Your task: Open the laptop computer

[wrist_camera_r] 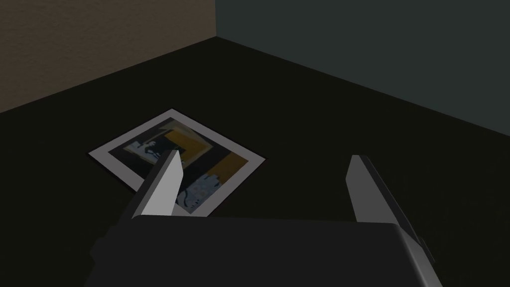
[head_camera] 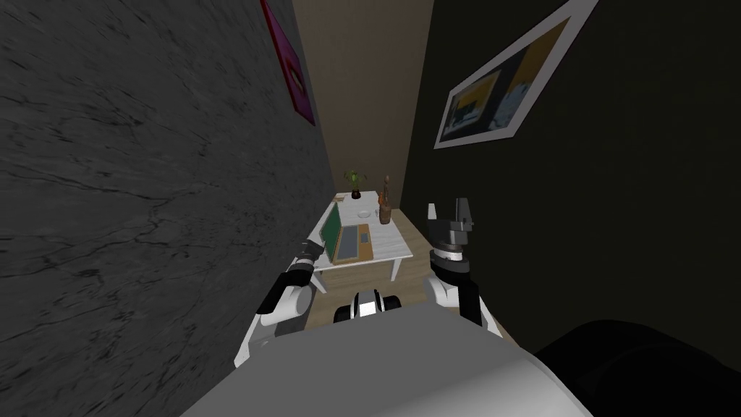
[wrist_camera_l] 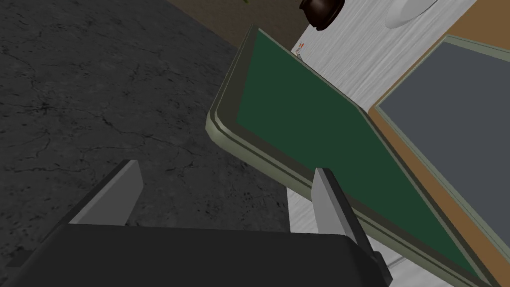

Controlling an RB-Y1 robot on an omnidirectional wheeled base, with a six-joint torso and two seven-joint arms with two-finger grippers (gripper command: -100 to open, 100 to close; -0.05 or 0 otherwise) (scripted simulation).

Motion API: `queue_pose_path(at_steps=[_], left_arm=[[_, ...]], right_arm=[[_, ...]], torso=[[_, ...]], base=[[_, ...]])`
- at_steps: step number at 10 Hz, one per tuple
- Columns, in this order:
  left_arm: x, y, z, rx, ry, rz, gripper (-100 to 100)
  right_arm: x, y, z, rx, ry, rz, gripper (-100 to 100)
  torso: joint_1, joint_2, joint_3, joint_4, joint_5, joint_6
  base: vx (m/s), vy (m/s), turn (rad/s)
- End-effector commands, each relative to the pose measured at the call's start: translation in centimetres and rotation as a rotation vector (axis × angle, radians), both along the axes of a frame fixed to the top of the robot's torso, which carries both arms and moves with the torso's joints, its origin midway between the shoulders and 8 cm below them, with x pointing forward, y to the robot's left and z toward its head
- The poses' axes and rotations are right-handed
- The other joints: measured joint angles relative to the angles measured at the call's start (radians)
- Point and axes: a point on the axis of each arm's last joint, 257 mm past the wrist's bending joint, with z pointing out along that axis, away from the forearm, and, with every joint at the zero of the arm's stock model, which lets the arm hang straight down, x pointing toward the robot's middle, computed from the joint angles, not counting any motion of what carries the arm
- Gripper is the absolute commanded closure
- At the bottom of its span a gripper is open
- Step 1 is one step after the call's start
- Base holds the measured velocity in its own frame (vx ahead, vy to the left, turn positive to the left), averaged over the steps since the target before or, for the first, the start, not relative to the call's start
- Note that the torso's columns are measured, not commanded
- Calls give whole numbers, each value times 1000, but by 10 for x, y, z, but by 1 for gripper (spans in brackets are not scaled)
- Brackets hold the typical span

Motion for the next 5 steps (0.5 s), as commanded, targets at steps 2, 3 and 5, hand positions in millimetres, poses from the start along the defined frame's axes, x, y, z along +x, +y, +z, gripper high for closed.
queue_pose_path(at_steps=[2,3,5], left_arm=[[-1,2,4,1,-2,2,100],[2,5,1,76,-3,6,100],[6,9,-2,151,-7,9,100]], right_arm=[[0,0,0,0,0,0,0],[0,0,0,0,0,0,0],[0,0,0,0,0,0,0]], torso=[[0,2,1,1,0,0],[1,7,4,3,0,-1],[-6,11,6,5,-3,-2]], base=[[29,-10,8],[-11,-79,-26],[-32,-161,-21]])
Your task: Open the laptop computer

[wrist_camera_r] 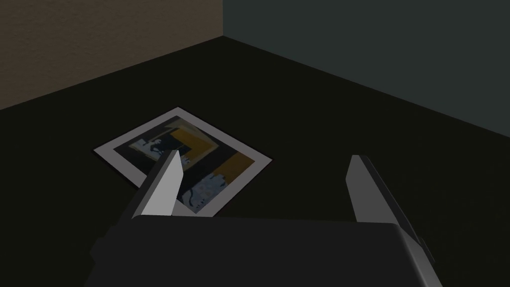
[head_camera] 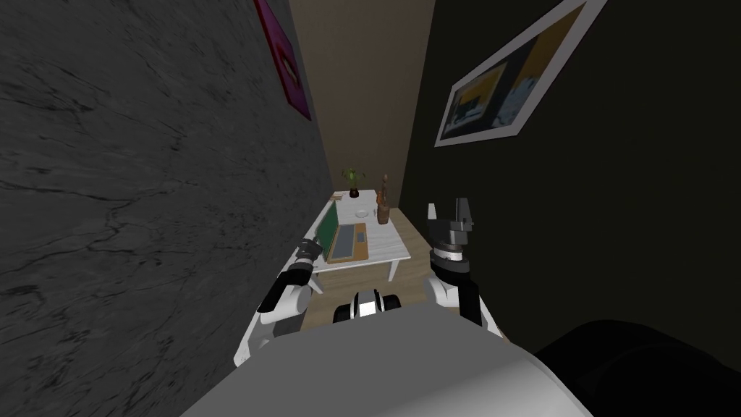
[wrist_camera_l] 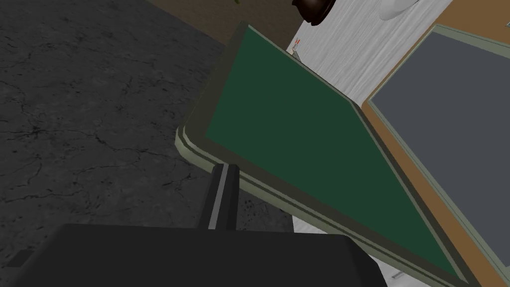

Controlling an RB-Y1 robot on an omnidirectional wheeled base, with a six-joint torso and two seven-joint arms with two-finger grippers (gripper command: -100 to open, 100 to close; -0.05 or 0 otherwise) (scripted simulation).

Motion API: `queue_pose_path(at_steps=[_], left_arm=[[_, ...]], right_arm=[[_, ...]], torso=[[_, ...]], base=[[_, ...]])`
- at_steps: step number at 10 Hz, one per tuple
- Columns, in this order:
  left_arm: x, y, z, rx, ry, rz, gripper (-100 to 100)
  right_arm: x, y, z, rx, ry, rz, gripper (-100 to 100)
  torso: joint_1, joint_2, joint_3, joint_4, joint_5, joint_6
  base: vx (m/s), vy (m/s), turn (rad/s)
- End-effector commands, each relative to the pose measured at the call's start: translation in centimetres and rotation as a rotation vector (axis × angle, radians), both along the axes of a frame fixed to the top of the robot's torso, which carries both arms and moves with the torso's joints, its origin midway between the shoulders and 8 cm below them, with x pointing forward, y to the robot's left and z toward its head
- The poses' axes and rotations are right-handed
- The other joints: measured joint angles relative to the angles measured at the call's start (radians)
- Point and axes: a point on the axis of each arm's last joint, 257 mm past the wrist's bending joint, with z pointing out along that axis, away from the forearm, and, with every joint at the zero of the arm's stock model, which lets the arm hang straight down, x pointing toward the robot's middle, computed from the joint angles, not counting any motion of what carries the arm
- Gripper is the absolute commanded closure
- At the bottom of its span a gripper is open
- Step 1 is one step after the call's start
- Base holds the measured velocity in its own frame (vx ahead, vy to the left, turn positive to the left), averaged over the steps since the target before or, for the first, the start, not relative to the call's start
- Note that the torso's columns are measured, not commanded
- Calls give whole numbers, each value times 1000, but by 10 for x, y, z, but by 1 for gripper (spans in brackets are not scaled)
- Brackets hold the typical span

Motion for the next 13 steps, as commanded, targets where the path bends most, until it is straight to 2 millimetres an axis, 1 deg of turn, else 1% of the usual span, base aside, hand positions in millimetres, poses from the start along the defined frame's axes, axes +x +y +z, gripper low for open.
queue_pose_path(at_steps=[1,4,5,6,8,10,13], left_arm=[[5,7,-4,143,-8,6,100],[10,12,-7,256,-13,9,100],[9,11,-7,230,-11,9,100],[8,8,-1,204,-10,1,-100],[7,4,2,167,-2,-9,-100],[6,0,5,131,5,-20,-100],[5,-7,10,69,19,-36,-100]], right_arm=[[0,0,0,0,0,0,0],[0,0,0,0,0,0,0],[0,0,0,0,0,0,0],[0,0,0,0,0,0,0],[0,0,0,-1,0,0,0],[0,0,0,-1,0,0,0],[0,0,0,0,0,0,0]], torso=[[-1,-1,0,0,0,0],[9,-3,-2,-1,3,-1],[8,-3,-2,-1,2,0],[10,-4,-3,-1,3,-1],[13,-5,-3,-2,4,-1],[6,-3,-2,-1,2,0],[3,-2,-1,-1,1,0]], base=[[-45,-194,-32],[-39,-142,-21],[-16,-59,-1],[27,34,-5],[42,116,-13],[40,126,-6],[31,100,-9]])
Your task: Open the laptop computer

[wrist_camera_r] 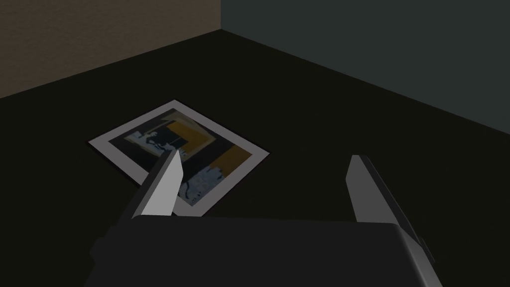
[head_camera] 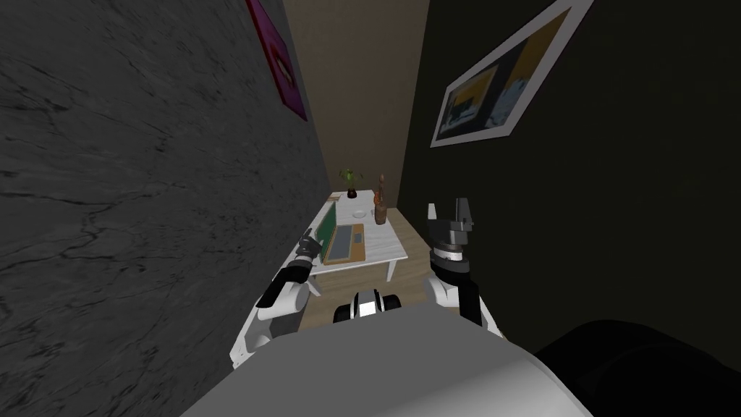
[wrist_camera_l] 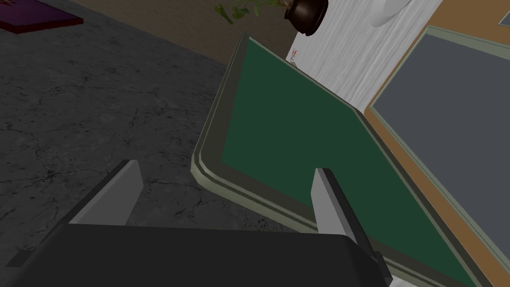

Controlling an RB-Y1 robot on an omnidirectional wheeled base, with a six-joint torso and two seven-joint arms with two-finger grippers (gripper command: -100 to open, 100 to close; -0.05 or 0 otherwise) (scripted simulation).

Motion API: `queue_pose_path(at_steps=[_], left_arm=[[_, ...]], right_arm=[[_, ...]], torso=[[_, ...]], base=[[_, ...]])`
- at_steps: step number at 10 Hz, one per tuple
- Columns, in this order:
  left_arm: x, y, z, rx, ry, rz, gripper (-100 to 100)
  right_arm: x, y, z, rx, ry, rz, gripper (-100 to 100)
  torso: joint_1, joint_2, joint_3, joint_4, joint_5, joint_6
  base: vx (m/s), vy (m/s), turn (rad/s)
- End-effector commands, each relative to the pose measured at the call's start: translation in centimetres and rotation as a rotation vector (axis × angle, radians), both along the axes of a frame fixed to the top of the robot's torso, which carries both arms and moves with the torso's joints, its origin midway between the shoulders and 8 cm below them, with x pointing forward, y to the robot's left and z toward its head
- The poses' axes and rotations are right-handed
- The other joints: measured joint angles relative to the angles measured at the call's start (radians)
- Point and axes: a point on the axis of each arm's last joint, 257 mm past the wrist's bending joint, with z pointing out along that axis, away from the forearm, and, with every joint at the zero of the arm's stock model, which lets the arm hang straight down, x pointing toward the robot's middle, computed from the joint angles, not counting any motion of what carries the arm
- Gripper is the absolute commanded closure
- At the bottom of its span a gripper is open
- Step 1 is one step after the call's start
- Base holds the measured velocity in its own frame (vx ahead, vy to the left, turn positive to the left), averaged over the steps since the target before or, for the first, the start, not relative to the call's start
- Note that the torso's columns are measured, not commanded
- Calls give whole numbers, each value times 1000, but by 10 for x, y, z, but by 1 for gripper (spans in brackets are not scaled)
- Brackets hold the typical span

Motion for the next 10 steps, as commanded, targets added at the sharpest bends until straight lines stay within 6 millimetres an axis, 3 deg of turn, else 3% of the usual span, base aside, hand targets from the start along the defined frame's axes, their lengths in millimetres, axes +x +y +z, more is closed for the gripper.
queue_pose_path(at_steps=[1,6,10], left_arm=[[-1,-2,1,-23,6,-4,-100],[5,84,-7,-23,22,104,-100],[4,159,1,-28,10,203,-100]], right_arm=[[0,0,0,0,0,0,0],[0,0,0,0,0,0,0],[0,0,0,0,0,0,0]], torso=[[1,-1,-1,0,0,0],[2,1,1,0,0,0],[3,-1,-1,0,1,0]], base=[[18,44,-11],[-49,-52,-226],[-58,-69,-231]])
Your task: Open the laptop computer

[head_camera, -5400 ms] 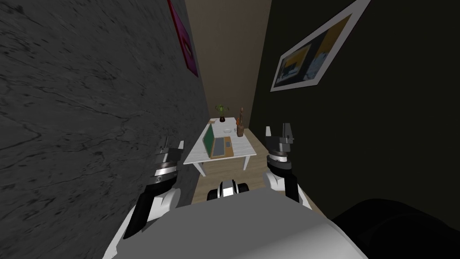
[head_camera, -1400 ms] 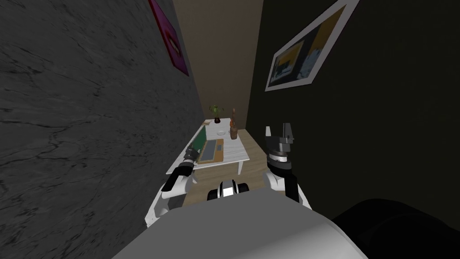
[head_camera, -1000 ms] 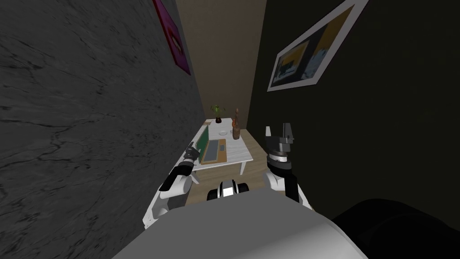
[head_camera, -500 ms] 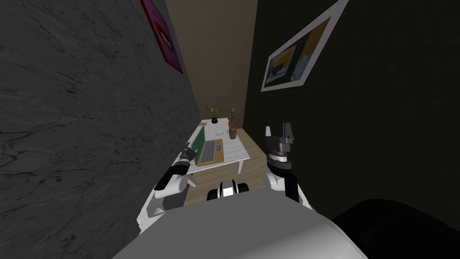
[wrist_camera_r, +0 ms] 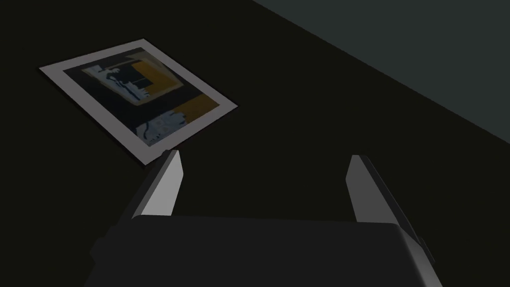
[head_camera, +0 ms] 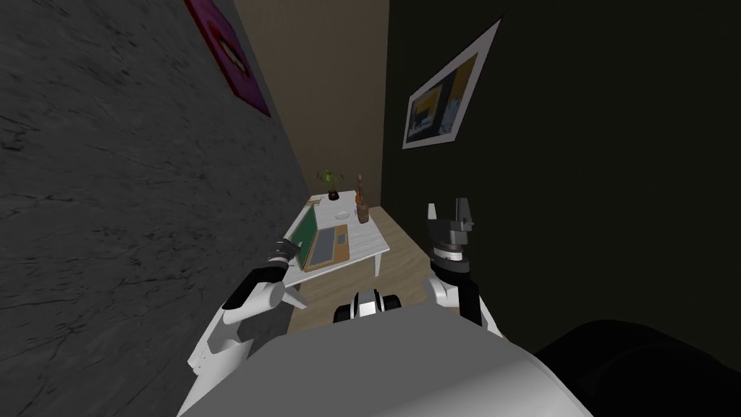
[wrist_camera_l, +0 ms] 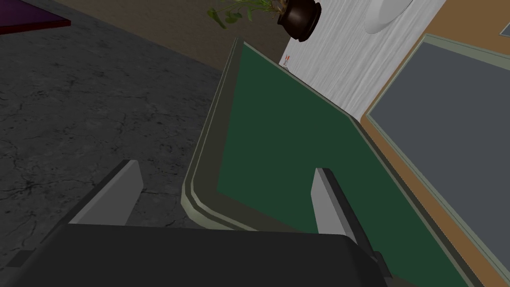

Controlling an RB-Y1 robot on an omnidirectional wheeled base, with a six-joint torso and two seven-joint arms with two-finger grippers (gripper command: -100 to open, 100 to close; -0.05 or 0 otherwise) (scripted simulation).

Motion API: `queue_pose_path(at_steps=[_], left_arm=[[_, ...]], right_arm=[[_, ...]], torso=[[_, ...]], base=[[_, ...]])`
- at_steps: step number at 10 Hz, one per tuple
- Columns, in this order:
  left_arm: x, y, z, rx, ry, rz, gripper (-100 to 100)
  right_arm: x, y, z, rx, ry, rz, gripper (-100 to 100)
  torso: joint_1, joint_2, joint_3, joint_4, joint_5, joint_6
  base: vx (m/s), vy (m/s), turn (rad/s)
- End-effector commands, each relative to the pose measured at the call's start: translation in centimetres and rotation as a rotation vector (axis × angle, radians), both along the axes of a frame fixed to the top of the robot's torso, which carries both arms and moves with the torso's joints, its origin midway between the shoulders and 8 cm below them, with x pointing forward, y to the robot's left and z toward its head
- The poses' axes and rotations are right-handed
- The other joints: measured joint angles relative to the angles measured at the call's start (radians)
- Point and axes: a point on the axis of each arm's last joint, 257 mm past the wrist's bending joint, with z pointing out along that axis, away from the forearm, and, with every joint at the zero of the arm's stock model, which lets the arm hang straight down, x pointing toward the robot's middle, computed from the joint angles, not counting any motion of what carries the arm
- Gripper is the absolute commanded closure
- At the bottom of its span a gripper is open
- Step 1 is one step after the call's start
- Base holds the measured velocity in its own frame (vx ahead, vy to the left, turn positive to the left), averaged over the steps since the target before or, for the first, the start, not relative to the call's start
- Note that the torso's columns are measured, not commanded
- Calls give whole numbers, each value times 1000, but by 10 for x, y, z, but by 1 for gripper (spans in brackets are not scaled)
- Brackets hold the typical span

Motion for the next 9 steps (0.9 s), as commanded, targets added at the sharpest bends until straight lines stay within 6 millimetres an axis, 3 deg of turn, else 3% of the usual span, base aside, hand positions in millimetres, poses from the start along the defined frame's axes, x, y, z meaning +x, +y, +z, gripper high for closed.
queue_pose_path(at_steps=[1,3,4,5,9], left_arm=[[-3,52,6,-6,-15,69,-100],[-4,48,6,-6,-11,64,-100],[-2,18,0,-1,-5,25,100],[-1,14,-1,-2,-4,19,100],[-1,-59,-6,0,2,-77,100]], right_arm=[[0,0,0,0,0,0,0],[0,0,0,0,0,0,0],[0,0,0,0,0,0,0],[0,0,0,0,0,0,0],[0,0,0,0,0,0,0]], torso=[[0,0,0,0,0,0],[1,-1,0,0,0,0],[2,-1,-1,0,1,0],[5,-2,-1,0,1,-2],[2,-1,0,-2,1,-1]], base=[[-40,-73,-242],[-18,-33,-47],[26,57,331],[54,70,193],[56,63,218]])
